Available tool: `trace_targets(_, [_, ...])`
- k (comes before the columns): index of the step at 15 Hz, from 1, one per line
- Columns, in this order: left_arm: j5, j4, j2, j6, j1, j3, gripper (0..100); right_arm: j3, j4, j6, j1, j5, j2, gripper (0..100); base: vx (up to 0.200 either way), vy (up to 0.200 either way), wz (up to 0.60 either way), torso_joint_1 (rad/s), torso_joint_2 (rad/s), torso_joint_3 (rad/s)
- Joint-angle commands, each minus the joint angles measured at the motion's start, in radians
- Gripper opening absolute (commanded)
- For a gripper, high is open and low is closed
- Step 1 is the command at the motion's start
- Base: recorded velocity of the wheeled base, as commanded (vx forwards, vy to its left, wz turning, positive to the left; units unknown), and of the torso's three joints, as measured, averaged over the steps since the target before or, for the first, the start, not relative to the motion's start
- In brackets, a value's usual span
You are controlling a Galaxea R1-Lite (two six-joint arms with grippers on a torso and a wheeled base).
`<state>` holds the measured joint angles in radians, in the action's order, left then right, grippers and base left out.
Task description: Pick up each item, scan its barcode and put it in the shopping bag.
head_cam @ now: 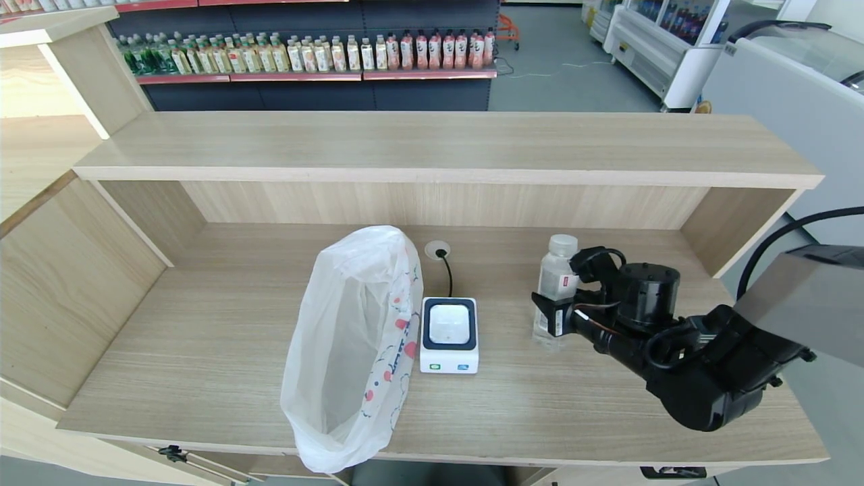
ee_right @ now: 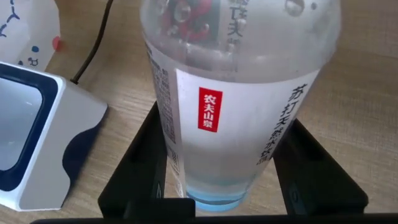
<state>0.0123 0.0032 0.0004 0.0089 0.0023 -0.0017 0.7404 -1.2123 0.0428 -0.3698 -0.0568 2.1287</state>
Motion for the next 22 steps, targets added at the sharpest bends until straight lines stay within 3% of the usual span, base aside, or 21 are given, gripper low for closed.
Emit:
trace_targets(1, [0.000,0.000,0.000,0.000,0.001,0.000,100,0.047,0.008,-0.003,0.002,0.000,-0.016,0,0.000,0.000,0.00,0.000,0.00,0.000])
trace_targets(3, [0.000,0.000,0.000,0.000,0.001,0.000,100,0.037,0.011,-0.038,0.037,0.040,-0.067,0,0.000,0.000,0.00,0.000,0.00,0.000])
trace_targets(7, [0.000,0.000,0.000,0.000,-0.001,0.000,100,-0.179,0.017,-0.247,0.035,0.361,-0.277,0,0.000,0.000,0.00,0.000,0.00,0.000])
trace_targets(9, [0.000,0.000,0.000,0.000,-0.001,0.000,100,-0.256,0.011,-0.307,0.000,0.446,-0.345,0,0.000,0.000,0.00,0.000,0.00,0.000])
trace_targets(17, [0.000,0.000,0.000,0.000,0.001,0.000,100,-0.319,0.019,-0.465,-0.228,0.494,-0.432,0,0.000,0.000,0.00,0.000,0.00,0.000])
trace_targets(22, [0.000,0.000,0.000,0.000,0.001,0.000,100,-0.354,0.019,-0.491,-0.285,0.492,-0.431,0,0.000,0.000,0.00,0.000,0.00,0.000])
